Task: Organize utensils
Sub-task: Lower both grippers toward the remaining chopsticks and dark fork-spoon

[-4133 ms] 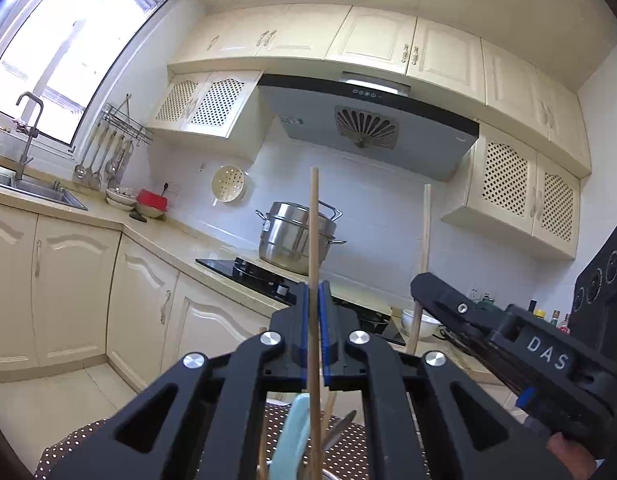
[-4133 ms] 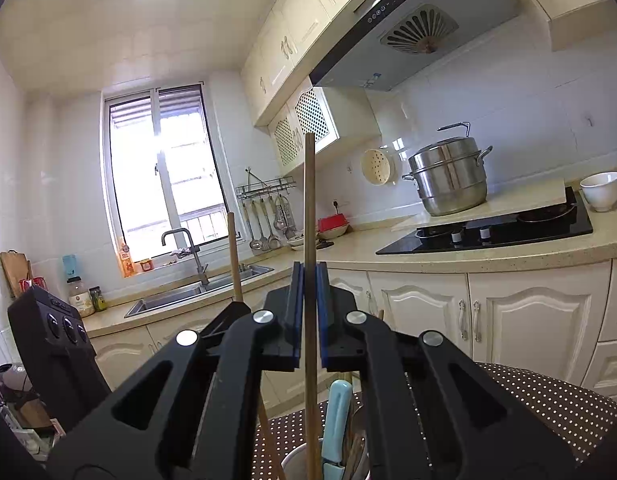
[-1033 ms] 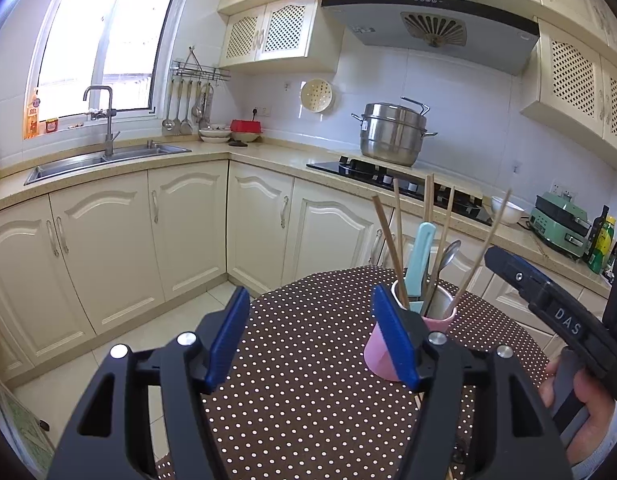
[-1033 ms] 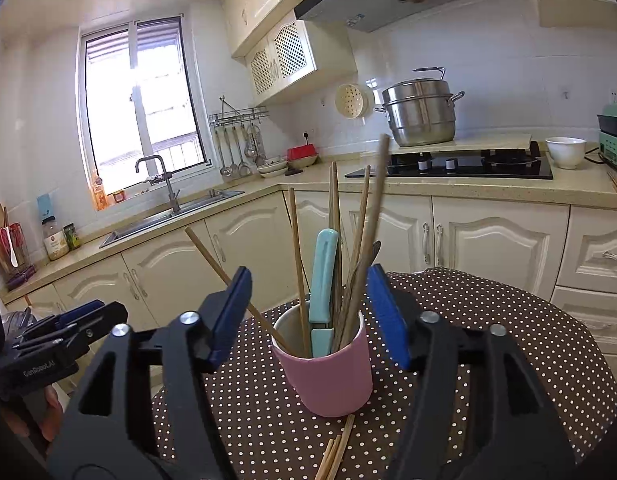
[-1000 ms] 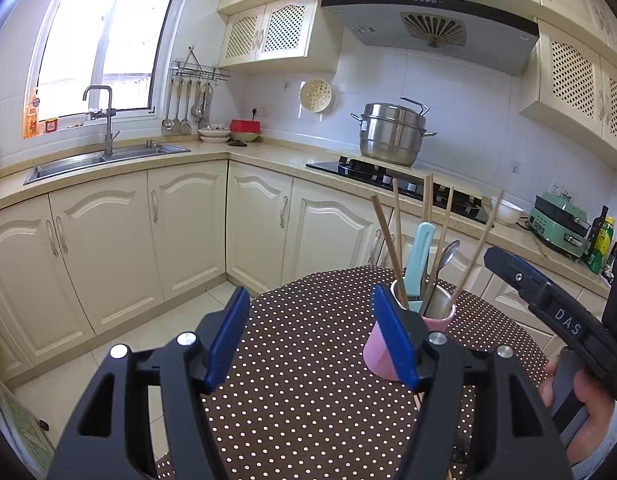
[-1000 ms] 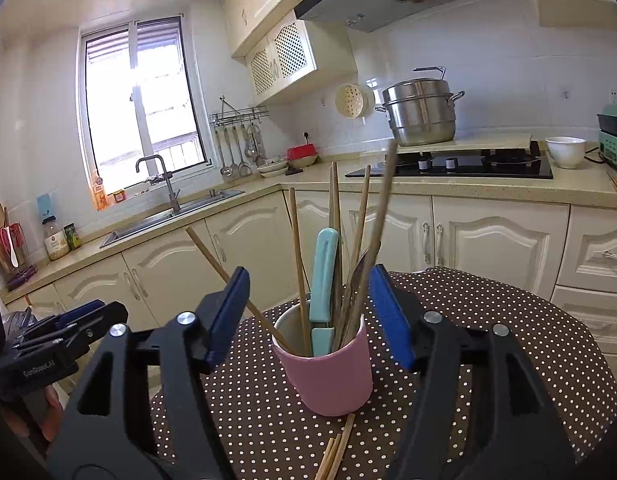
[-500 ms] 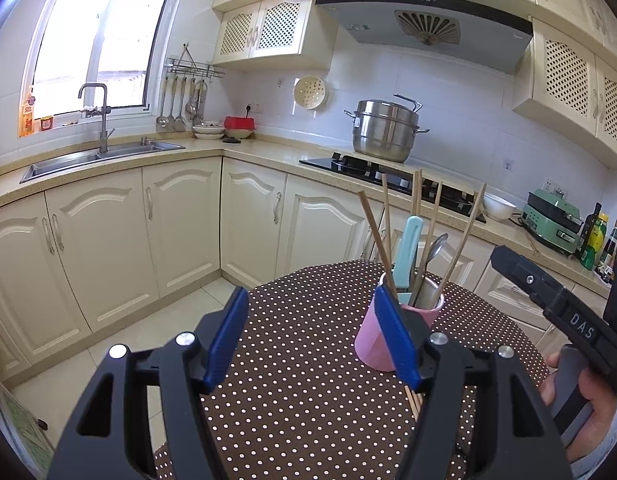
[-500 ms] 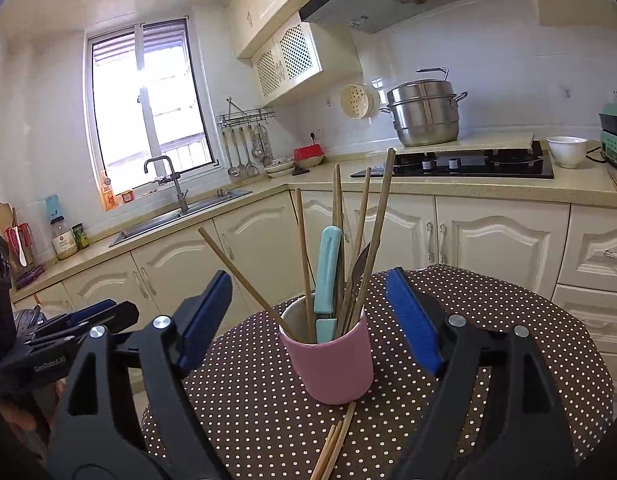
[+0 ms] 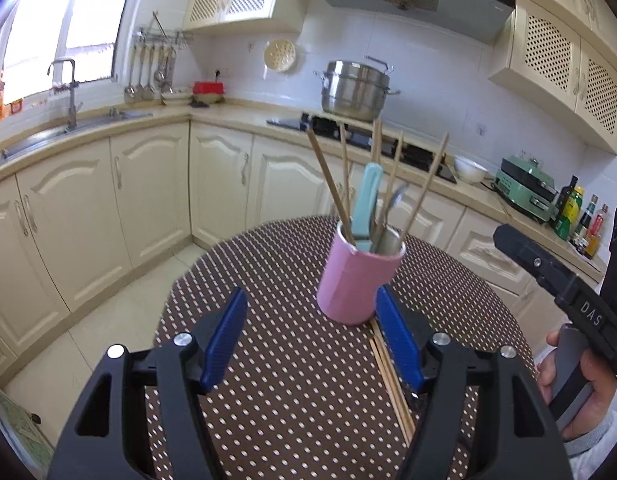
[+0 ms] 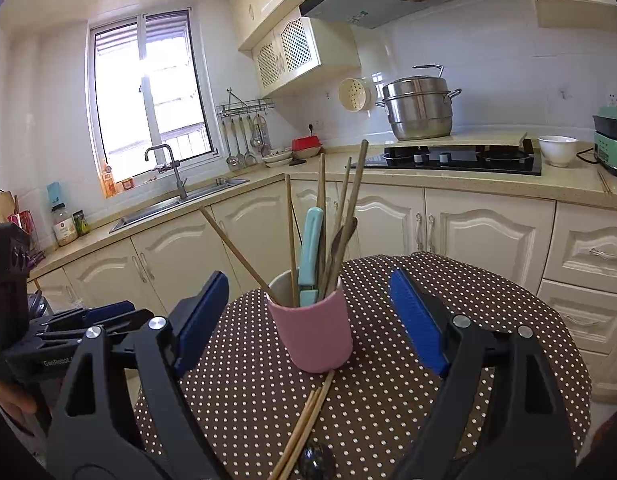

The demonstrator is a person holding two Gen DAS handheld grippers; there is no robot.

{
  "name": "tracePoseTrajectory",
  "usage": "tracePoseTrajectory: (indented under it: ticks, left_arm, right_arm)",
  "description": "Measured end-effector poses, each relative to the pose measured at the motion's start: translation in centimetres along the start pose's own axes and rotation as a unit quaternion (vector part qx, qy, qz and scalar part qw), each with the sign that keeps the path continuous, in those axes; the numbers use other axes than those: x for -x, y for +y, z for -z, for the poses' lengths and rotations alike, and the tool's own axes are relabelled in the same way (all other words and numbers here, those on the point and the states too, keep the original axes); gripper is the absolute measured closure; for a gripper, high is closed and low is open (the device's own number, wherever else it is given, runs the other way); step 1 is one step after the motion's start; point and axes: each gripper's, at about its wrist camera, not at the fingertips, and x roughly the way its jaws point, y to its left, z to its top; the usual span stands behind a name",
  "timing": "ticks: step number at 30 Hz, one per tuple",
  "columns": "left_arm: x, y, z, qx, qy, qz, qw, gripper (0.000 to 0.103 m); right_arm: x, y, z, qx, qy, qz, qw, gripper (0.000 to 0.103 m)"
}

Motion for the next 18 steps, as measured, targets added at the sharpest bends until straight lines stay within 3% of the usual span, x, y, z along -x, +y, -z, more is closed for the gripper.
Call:
tracePoseTrajectory:
  ticks: [6,10,18]
  left_arm:
    - [-2.9,-0.5,2.2,0.013,0.091,0.037,0.9951,0.037]
    - [-5.1,-1.5,4.3,-0.007,0.151,0.034,0.9880,0.037]
    - [-8.1,-5.2,7.2,-0.052,0.206,0.047,0.9760,0.038]
  right_arm:
    - [1.3,-1.1,1.7,0.004,0.026,0.016,1.000,0.019]
    - [1.3,-2.2,3.1,0.000,0.051,0.019,0.999,0.019]
    - [0.3,-4.3,6.1,-0.025,0.111,0.022,0.993,0.019]
